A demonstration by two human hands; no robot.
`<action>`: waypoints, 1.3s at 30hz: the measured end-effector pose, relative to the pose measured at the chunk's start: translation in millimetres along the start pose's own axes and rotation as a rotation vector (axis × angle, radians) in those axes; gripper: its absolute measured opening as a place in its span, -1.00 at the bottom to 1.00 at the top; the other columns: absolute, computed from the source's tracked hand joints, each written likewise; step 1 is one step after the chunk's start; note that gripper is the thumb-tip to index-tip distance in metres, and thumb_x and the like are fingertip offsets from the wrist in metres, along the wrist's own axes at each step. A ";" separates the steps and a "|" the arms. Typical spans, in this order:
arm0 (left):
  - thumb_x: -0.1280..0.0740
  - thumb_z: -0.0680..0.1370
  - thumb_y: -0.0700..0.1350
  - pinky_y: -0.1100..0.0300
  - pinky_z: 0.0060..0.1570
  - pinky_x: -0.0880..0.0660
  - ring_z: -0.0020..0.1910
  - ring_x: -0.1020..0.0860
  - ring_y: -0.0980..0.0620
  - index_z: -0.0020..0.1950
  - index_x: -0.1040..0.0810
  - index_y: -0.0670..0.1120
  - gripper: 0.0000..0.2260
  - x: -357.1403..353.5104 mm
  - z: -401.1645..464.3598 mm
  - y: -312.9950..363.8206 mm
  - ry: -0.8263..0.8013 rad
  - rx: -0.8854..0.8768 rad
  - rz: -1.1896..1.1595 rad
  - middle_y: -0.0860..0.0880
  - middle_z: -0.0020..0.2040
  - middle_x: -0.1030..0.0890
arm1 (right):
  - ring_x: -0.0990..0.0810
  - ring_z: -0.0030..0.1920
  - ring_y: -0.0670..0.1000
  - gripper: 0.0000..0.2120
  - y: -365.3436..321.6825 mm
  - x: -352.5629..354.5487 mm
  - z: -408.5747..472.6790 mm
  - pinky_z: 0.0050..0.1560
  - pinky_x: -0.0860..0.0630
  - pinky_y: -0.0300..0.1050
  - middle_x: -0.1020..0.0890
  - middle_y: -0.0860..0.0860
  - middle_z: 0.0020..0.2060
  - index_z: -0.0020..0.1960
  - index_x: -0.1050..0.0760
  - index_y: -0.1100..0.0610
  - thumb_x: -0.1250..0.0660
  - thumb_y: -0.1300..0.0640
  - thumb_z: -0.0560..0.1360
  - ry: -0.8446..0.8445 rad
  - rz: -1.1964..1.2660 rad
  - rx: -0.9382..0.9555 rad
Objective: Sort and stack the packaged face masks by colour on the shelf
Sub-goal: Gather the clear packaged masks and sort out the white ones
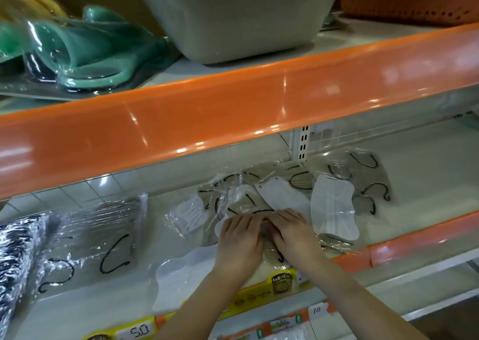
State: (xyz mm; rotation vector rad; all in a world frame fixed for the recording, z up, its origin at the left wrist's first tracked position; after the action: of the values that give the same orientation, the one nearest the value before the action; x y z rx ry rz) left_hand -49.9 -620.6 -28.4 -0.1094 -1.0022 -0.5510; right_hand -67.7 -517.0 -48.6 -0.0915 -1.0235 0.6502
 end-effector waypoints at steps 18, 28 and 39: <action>-0.31 0.43 -0.21 0.00 -0.10 -0.49 -0.20 -0.58 -0.15 -0.27 -0.54 -0.14 -0.92 51.8 -19.8 -98.3 0.037 0.244 0.265 -0.07 -0.29 -0.59 | -0.53 -0.18 0.04 -0.76 3.9 -0.3 9.5 -0.25 -0.48 -0.07 -0.55 -0.02 -0.21 -0.16 -0.56 0.10 -0.15 0.03 0.47 0.036 -0.117 -0.004; -0.63 0.13 -0.23 0.20 -0.46 -0.42 -0.45 -0.53 0.00 -0.34 -0.53 -0.05 -0.69 40.9 -26.6 -87.3 -0.111 0.142 0.280 0.04 -0.40 -0.53 | -0.53 -0.23 0.01 -0.76 -22.4 -22.7 14.5 -0.26 -0.42 -0.11 -0.57 -0.09 -0.24 -0.22 -0.55 0.05 -0.14 0.02 0.48 -0.009 -0.139 0.107; -0.35 0.39 -0.29 0.13 -0.35 -0.43 -0.29 -0.55 -0.11 -0.32 -0.51 -0.15 -0.89 107.7 -48.4 -119.2 0.202 0.096 0.311 -0.07 -0.31 -0.55 | -0.53 -0.15 0.03 -0.73 -68.0 -42.3 27.0 -0.18 -0.47 -0.08 -0.58 -0.02 -0.16 -0.13 -0.56 0.10 -0.14 0.02 0.54 -0.060 0.024 0.154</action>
State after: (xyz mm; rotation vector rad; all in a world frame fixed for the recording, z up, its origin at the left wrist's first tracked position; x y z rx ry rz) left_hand -26.0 -781.0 14.7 -0.1192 -0.7933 -0.2237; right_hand -73.2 -601.0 -41.7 0.0509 -1.0277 0.7557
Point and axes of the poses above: each hand's wrist, its own z-axis towards the middle knuckle, its own x-axis out of the back of the hand, y = z × x, the point moved 9 cm from there along z, towards the middle knuckle
